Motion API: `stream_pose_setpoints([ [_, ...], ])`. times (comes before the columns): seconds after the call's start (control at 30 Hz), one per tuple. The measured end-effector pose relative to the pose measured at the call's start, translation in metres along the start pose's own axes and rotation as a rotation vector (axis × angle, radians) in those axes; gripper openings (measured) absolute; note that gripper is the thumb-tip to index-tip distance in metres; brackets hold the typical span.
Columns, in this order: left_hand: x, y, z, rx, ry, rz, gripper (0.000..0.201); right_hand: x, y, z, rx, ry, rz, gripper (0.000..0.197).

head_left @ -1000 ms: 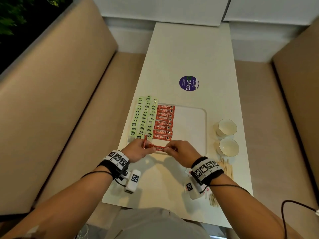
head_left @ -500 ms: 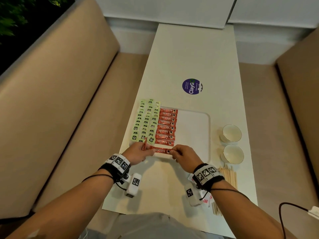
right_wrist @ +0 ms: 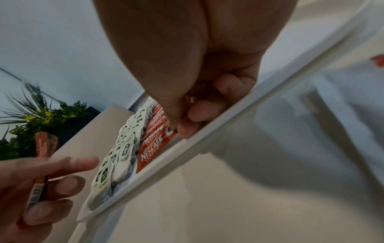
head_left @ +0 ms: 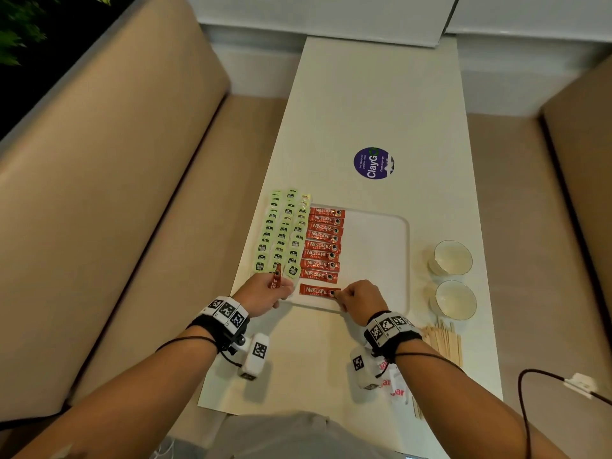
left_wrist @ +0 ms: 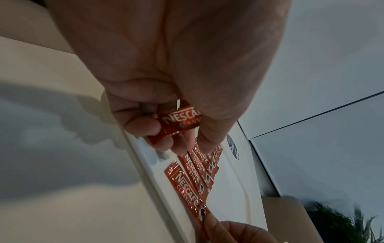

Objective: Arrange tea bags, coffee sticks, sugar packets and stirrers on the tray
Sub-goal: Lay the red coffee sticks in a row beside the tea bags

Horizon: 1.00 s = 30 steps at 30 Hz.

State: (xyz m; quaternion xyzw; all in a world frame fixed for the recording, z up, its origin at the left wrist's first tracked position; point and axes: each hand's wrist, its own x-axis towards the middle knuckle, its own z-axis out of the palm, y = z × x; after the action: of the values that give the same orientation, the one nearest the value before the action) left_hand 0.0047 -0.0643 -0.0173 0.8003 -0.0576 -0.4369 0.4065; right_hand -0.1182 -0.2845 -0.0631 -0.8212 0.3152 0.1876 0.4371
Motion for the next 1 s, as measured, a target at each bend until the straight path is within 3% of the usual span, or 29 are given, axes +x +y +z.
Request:
stream_pose_setpoints([
  [0.33,0.0055,-0.0091,0.0009,-0.081,0.0,-0.028,0.009,0.0068,-0.0028,0.0031,0.017,0.015,0.023,0.047],
  [0.73,0.0081,-0.006,0.0061,-0.197,-0.021,-0.036,0.021,0.0067,-0.0061,0.0035,0.042,0.016,0.043,0.046],
  [1.0,0.0081,-0.0107,0.0068,-0.172,-0.004,-0.031,0.016,0.0075,-0.0077,0.0007,0.064,0.003,0.078,0.045],
])
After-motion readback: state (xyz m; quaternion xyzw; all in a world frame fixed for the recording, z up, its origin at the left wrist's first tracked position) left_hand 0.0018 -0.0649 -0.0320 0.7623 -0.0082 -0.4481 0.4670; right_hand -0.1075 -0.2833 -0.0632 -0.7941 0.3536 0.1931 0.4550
